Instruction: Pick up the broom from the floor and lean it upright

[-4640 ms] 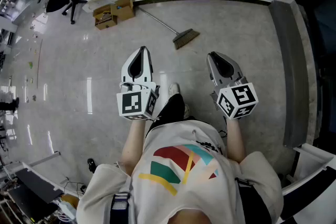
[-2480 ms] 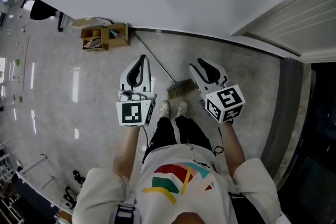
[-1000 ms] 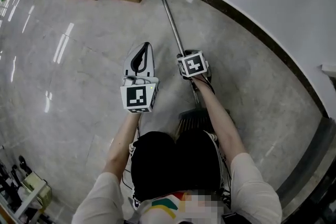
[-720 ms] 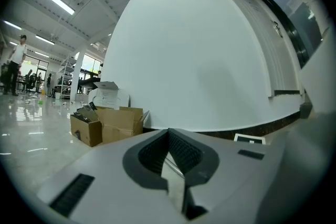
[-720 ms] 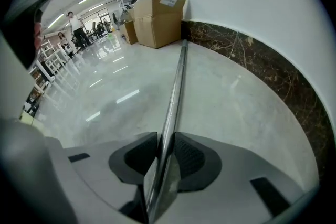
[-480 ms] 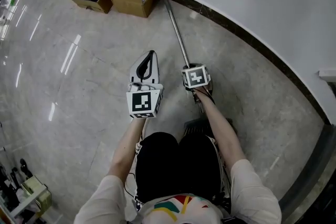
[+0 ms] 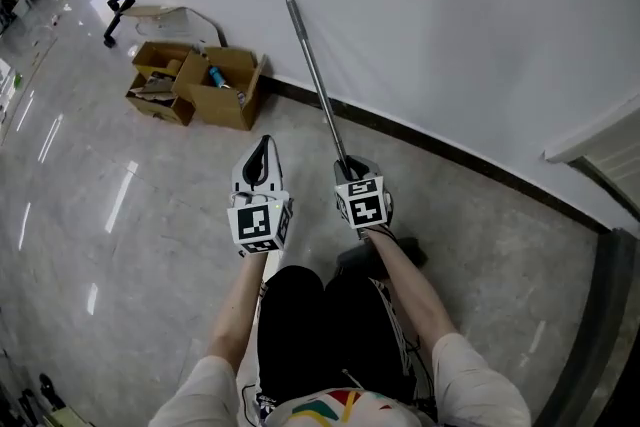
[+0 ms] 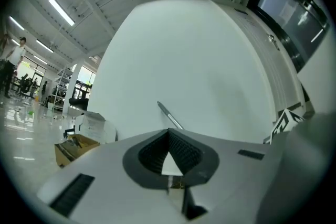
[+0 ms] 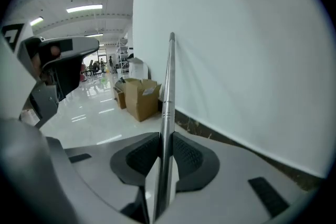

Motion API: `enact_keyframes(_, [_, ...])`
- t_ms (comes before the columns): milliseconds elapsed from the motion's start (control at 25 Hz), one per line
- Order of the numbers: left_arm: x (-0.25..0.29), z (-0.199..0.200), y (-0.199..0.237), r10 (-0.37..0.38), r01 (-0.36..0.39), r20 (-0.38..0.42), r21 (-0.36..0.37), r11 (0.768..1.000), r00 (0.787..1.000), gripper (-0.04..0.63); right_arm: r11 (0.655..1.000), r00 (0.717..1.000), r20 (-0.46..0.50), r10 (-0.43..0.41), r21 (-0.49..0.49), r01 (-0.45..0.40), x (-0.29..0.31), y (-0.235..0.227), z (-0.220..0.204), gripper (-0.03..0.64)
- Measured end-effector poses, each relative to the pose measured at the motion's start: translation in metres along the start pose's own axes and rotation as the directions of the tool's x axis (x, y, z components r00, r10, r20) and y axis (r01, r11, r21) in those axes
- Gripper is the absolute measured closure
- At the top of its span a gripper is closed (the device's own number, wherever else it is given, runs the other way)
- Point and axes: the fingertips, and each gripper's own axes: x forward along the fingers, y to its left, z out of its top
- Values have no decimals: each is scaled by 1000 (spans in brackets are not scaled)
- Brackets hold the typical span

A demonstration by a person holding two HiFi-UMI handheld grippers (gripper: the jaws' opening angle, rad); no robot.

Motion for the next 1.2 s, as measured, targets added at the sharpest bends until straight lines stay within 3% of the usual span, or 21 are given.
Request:
enact_keyframes(160, [21, 36, -39, -85, 84, 64, 16, 996, 994, 551, 994, 981, 162, -110, -6, 113, -42, -36, 52, 526])
enact_keyframes(320, [31, 57, -71, -170, 167, 98, 32, 985, 981, 551, 966, 926, 275, -260, 90, 244, -83, -79, 80, 526])
enact_keyframes(720, [31, 61, -101, -203, 203, 94, 3, 979, 975, 551, 869, 806, 334, -489, 262, 419, -141, -140, 79, 526])
enact_keyframes(1200, [43, 44, -120, -254, 255, 73, -9, 967, 964, 551, 851, 795, 305, -525, 222, 477, -124, -157, 89, 525])
